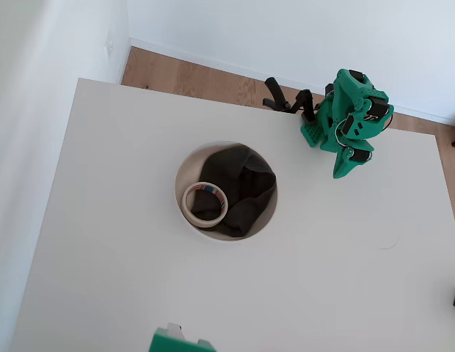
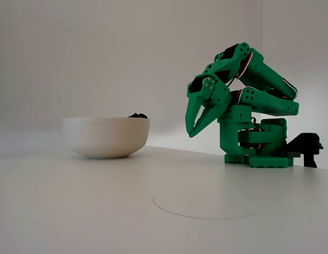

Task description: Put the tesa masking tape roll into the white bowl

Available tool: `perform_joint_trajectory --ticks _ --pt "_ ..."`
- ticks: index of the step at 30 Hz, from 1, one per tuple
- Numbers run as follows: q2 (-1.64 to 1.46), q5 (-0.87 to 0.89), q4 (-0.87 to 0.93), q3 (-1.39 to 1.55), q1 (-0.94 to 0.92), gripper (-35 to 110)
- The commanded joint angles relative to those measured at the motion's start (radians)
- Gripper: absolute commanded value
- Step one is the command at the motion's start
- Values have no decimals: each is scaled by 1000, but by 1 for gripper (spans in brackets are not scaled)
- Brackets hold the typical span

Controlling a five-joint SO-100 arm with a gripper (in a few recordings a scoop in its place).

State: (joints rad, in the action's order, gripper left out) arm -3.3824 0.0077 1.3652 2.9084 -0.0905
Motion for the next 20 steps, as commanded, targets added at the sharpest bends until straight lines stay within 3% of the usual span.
perform_joint_trajectory --ticks 1,20 --pt "-6 18 25 -11 -6 -8" --pt "-5 20 26 -11 -12 -8"
